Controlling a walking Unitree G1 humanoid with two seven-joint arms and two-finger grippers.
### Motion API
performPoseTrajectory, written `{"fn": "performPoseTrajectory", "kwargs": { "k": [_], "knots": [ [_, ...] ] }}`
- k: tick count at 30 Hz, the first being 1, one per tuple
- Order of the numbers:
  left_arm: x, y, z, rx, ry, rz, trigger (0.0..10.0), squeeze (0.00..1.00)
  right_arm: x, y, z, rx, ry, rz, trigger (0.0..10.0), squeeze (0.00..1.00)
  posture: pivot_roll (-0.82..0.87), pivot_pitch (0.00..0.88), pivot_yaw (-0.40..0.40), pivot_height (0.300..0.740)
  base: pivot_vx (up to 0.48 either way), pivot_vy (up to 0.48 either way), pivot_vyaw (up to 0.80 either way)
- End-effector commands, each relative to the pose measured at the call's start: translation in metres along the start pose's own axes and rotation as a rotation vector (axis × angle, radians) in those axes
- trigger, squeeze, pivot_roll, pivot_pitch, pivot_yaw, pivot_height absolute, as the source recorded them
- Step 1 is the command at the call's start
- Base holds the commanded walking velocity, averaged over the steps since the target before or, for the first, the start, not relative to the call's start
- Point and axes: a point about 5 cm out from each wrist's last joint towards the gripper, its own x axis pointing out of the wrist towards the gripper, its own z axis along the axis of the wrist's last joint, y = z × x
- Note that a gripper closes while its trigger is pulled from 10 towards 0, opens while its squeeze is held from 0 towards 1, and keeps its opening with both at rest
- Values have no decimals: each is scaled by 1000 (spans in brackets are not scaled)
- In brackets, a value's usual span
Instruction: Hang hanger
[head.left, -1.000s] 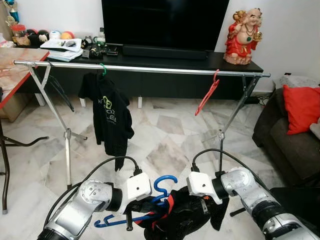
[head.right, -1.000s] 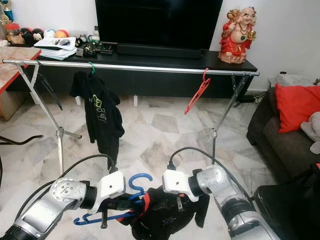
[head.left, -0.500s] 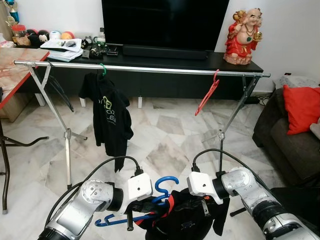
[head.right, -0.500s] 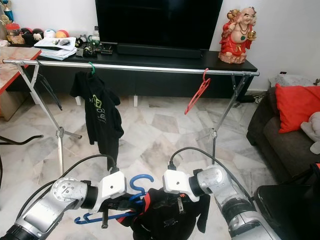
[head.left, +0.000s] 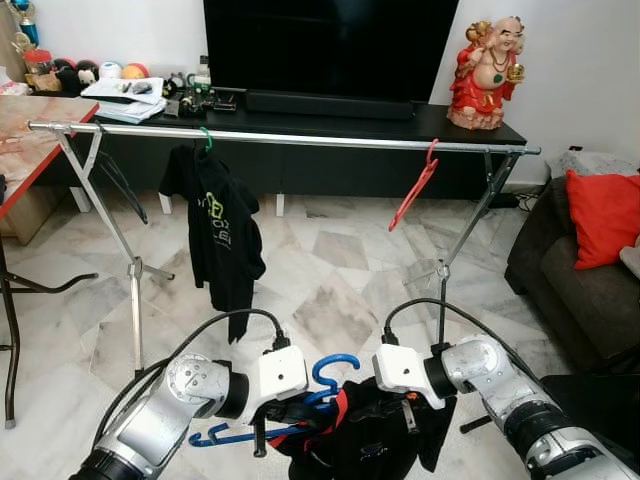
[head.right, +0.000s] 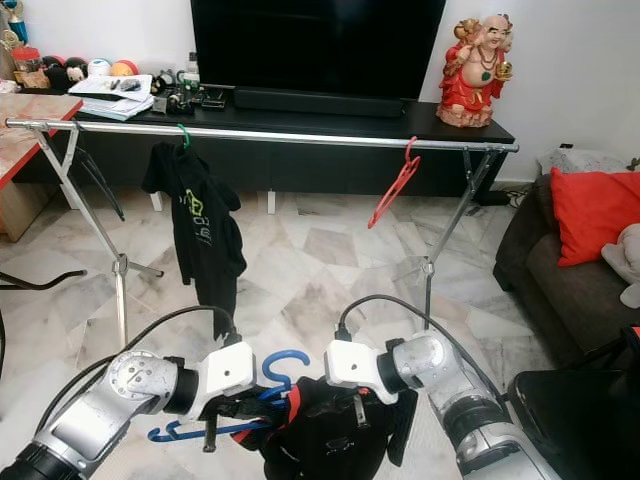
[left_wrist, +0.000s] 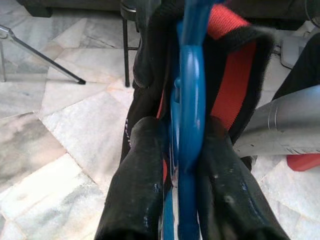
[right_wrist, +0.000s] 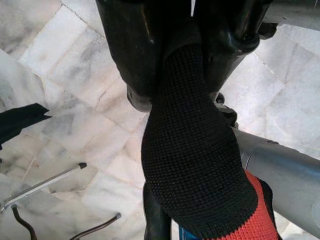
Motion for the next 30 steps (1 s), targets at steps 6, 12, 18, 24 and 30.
{"fn": "performPoseTrajectory", "kwargs": {
  "k": [6,12,18,24,30],
  "knots": [
    [-17,4,0,29,30,-11,10000,1000,-2,7,-13,14,68,7,0,0,146,1,-96,740,0,0,0],
    [-32,7,-5,29,78,12,10000,1000,-8,3,-17,28,93,-79,0,0,151,15,-101,740,0,0,0],
    [-44,23,-19,-14,90,220,10000,1000,-35,-14,-27,104,136,-343,0,0,150,26,-95,740,0,0,0],
    [-53,33,-38,-101,67,503,10000,1000,-49,-21,-21,109,46,-468,0,0,128,39,-88,740,0,0,0],
    [-47,23,-63,-268,45,619,10000,0,-53,-31,-3,49,-18,-534,0,0,120,47,-89,740,0,0,0]
  ]
}}
